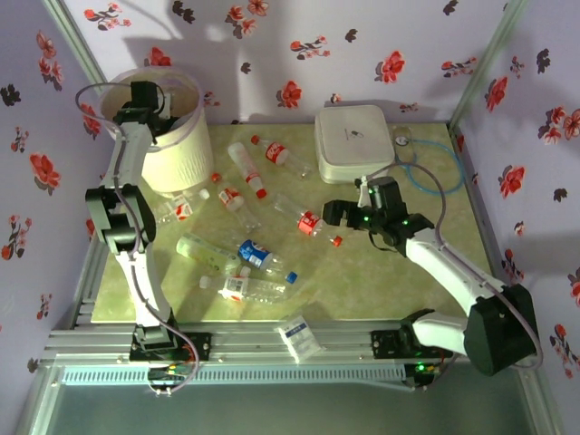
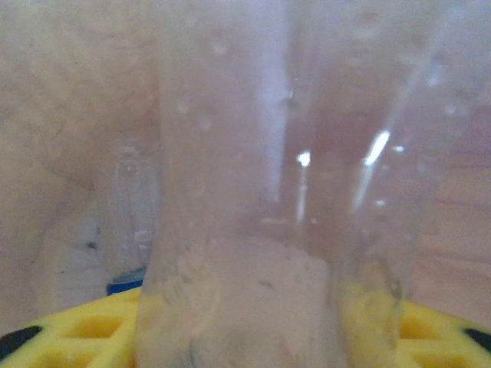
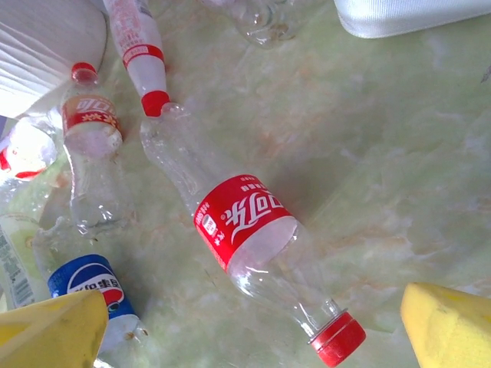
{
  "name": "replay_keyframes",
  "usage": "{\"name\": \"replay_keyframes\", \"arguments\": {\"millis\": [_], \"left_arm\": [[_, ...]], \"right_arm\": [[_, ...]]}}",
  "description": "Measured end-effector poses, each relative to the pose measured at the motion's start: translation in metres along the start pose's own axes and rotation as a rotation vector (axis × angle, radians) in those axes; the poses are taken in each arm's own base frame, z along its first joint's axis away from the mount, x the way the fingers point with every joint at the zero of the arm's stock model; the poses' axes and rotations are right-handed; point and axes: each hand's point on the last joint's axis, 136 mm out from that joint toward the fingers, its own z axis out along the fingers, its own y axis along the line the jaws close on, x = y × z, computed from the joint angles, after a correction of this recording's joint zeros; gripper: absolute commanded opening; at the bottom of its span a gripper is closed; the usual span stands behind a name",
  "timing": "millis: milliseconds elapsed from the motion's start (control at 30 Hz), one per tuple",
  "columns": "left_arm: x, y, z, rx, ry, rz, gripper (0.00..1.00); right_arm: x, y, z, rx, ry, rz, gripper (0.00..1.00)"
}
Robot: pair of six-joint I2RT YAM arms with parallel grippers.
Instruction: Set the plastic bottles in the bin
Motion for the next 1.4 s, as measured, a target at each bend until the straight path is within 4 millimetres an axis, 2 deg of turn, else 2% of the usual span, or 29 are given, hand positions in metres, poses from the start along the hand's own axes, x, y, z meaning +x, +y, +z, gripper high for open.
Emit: {"name": "replay_keyframes", "arguments": {"millis": [133,167,400,533,633,733,833,900,1000,1067,1200,1300,1367,1400], "left_arm": [[-0.003,-0.001,-0.001,0.005,-0.015,0.011,0.95],[-0.003,-0.001,-0.002,0.007,-0.017,0.014,1.0],[0.0,-0.001,-0.007,0.003,-0.015,0.019,1.0],[0.001,0.001,-0.012,-0.008,-0.013,0.019,1.0],[-0.004,0.001,-0.026,-0.016,-0.03,0.02,1.0],[-0.017,-0.001,-0.057,-0.03,-0.086,0.024,1.0],[-0.034,-0.002,-0.101,-0.047,-0.168,0.028,1.0],[-0.045,-0.005,-0.137,-0.051,-0.237,0.031,1.0],[-0.057,-0.01,-0.185,-0.054,-0.332,0.034,1.0],[-0.061,-0.013,-0.21,-0.057,-0.379,0.034,1.0],[-0.062,-0.016,-0.244,-0.07,-0.436,0.038,1.0],[-0.057,-0.022,-0.26,-0.075,-0.456,0.038,1.0],[-0.049,-0.033,-0.269,-0.066,-0.464,0.043,1.0],[-0.042,-0.044,-0.275,-0.047,-0.47,0.056,1.0]], "right_arm": [[0.013,-0.008,0.016,0.03,0.08,-0.012,0.98],[0.016,-0.009,0.019,0.036,0.098,-0.017,0.98],[0.038,-0.002,0.037,0.065,0.192,-0.094,0.98],[0.04,-0.001,0.049,0.108,0.223,-0.151,0.98],[0.039,-0.005,0.056,0.149,0.238,-0.184,0.98],[0.039,-0.009,0.061,0.179,0.243,-0.205,0.98],[0.043,-0.014,0.067,0.198,0.262,-0.215,0.98],[0.046,-0.016,0.074,0.205,0.279,-0.218,0.98],[0.051,-0.019,0.085,0.213,0.308,-0.225,0.98],[0.056,-0.022,0.092,0.223,0.33,-0.226,0.98],[0.065,-0.031,0.103,0.248,0.365,-0.222,0.96],[0.068,-0.034,0.107,0.254,0.373,-0.219,0.88],[0.069,-0.036,0.11,0.257,0.374,-0.215,0.84],[0.069,-0.037,0.111,0.265,0.373,-0.214,0.81]]}}
